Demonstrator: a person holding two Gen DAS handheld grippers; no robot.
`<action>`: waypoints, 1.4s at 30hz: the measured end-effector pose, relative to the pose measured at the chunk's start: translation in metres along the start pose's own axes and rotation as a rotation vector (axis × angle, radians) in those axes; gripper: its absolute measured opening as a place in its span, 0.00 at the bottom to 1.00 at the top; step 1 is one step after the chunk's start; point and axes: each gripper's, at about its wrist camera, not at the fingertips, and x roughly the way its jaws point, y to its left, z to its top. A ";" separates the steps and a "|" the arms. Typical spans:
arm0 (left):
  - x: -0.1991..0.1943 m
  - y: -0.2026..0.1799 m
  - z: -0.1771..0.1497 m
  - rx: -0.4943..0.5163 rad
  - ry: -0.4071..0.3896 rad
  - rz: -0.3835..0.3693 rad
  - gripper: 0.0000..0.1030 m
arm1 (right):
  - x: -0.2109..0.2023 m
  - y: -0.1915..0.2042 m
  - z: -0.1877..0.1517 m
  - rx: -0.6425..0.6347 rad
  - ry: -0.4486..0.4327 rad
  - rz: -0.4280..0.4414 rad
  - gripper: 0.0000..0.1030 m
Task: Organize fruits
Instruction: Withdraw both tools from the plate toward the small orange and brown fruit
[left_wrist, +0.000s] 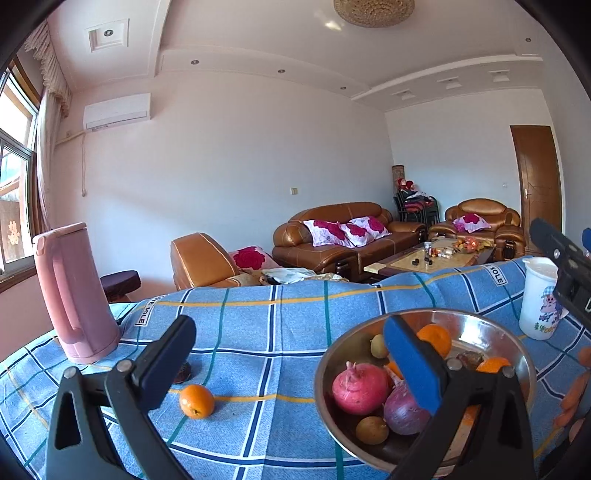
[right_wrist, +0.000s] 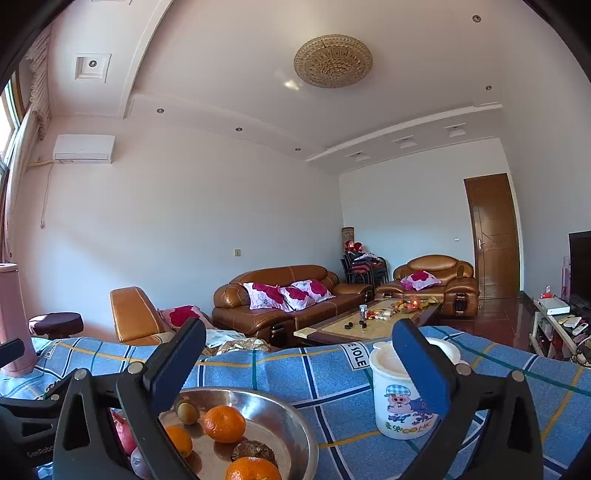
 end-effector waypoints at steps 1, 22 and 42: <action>-0.001 0.003 0.000 -0.008 -0.001 -0.004 1.00 | -0.001 0.003 0.000 -0.005 0.008 0.007 0.99; -0.002 0.018 -0.013 -0.086 0.105 -0.115 1.00 | -0.027 0.008 0.001 -0.025 -0.024 -0.041 0.99; -0.010 0.077 -0.023 -0.117 0.177 -0.090 1.00 | -0.051 0.074 -0.010 0.036 0.168 -0.031 0.99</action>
